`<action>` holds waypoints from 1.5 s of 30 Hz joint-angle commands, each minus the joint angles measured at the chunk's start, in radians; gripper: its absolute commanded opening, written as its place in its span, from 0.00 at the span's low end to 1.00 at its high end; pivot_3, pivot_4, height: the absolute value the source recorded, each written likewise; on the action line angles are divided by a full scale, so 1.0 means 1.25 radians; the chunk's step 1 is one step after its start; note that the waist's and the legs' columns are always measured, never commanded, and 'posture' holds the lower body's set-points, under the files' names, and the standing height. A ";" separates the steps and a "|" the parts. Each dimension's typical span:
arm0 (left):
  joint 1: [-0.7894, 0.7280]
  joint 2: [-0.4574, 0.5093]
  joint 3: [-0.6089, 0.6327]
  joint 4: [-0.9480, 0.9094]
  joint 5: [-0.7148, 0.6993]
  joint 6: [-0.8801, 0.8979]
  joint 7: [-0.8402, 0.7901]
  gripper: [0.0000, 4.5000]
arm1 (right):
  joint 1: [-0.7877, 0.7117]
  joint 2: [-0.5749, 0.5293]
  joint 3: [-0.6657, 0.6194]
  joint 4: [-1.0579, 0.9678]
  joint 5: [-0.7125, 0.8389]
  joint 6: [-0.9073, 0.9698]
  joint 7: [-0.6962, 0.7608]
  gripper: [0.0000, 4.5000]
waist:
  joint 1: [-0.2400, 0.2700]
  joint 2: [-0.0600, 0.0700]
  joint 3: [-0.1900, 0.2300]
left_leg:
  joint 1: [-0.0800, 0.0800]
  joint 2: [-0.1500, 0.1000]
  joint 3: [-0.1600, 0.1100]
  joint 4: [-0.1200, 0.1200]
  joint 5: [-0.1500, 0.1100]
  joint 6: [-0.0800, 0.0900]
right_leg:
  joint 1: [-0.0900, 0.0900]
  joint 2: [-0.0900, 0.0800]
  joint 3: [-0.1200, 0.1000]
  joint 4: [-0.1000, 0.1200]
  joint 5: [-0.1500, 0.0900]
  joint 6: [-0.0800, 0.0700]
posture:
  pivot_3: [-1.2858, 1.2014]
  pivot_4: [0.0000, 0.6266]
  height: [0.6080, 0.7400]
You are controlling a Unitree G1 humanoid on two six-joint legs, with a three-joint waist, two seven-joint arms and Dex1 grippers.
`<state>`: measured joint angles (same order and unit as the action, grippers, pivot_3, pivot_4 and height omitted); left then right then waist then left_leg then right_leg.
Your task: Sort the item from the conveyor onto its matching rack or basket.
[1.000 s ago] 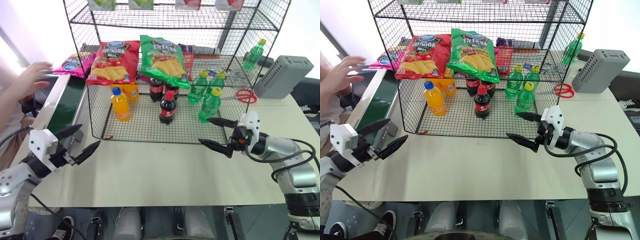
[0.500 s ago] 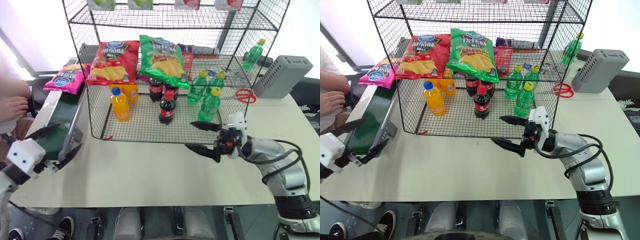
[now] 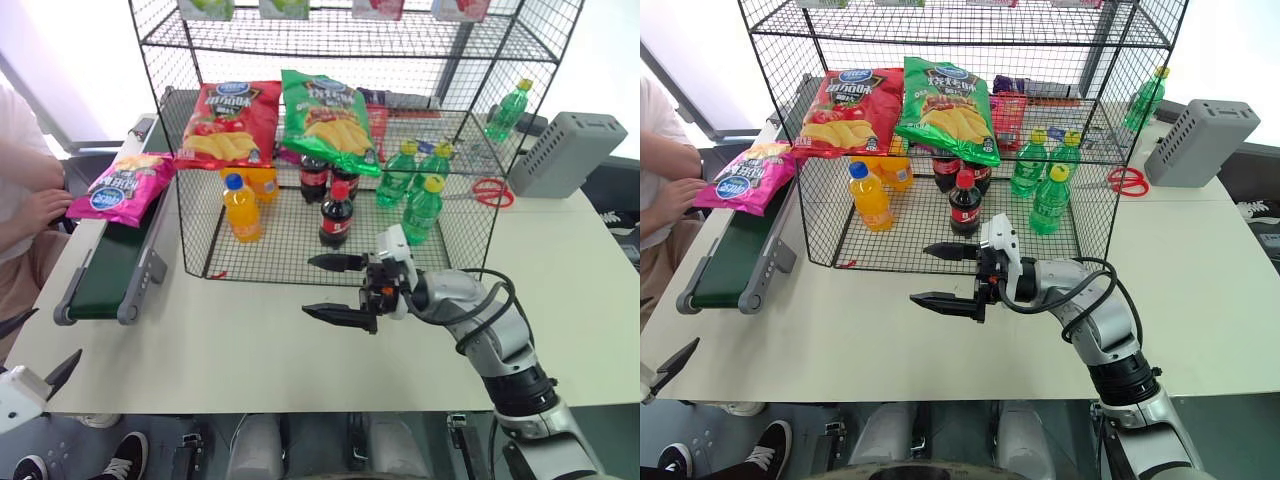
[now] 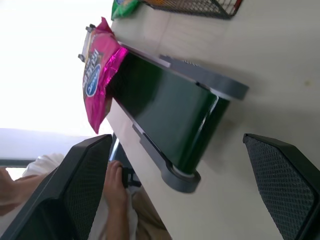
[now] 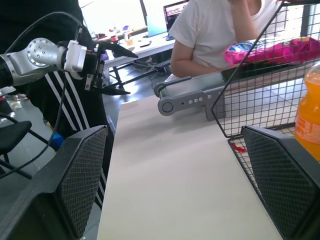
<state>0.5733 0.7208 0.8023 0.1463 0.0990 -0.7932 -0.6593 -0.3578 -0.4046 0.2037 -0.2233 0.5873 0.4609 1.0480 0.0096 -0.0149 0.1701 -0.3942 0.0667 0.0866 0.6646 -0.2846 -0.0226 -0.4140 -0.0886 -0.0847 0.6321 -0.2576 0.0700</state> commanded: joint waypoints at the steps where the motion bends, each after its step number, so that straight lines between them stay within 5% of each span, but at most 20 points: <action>1: 0.004 0.034 -0.003 0.032 0.015 -0.026 0.037 1.00 | -0.006 -0.011 0.020 -0.001 -0.019 -0.030 0.043 0.99 | -0.001 0.000 0.000 | 0.000 0.000 0.000 0.000 0.000 0.000 | 0.000 0.000 0.000 0.000 0.000 0.000 | 0.52 0.24 1.00; 17: -0.065 0.147 -0.086 0.174 0.127 -0.042 0.187 1.00 | -0.026 -0.024 0.016 0.031 -0.053 -0.044 0.078 0.99 | -0.020 0.000 0.000 | 0.000 0.000 0.001 -0.001 0.000 0.000 | -0.001 0.000 0.000 0.001 0.001 0.002 | 0.52 0.24 1.00; 33: -0.139 0.202 -0.119 0.212 0.062 0.045 0.197 1.00 | -0.015 -0.034 -0.008 0.014 -0.046 -0.037 0.042 0.99 | -0.019 -0.001 0.000 | -0.002 0.000 0.004 -0.001 0.000 0.000 | -0.004 0.000 0.000 0.002 0.002 0.002 | 0.52 0.24 1.00; 37: -0.136 0.203 -0.129 0.203 0.039 0.056 0.177 0.72 | -0.006 -0.047 -0.029 0.023 -0.055 -0.049 0.033 1.00 | -0.020 -0.001 -0.001 | -0.005 0.000 0.005 -0.001 0.000 0.000 | -0.007 0.000 0.000 0.002 0.002 0.002 | 0.52 0.24 1.00; 43: -0.145 0.191 -0.140 0.194 0.005 0.091 0.161 0.05 | 0.000 -0.063 -0.042 0.018 -0.054 -0.051 0.032 1.00 | -0.020 -0.001 -0.001 | -0.007 0.000 0.005 -0.001 0.000 0.000 | -0.010 0.000 0.000 0.004 0.002 0.002 | 0.52 0.24 1.00; 45: -0.148 0.189 -0.144 0.188 -0.006 0.110 0.157 0.02 | -0.006 -0.064 -0.050 0.022 -0.055 -0.055 0.027 1.00 | -0.019 -0.001 -0.001 | -0.007 0.000 0.005 0.000 0.000 0.000 | -0.010 0.000 0.000 0.004 0.002 0.002 | 0.52 0.24 1.00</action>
<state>0.3889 0.9547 0.6083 0.4036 0.1269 -0.6702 -0.4598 -0.3601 -0.4826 0.1727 -0.1713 0.5140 0.4085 1.0866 -0.0145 -0.0162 0.1693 -0.4035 0.0663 0.0924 0.6644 -0.2842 -0.0230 -0.4264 -0.0882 -0.0848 0.6371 -0.2549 0.0730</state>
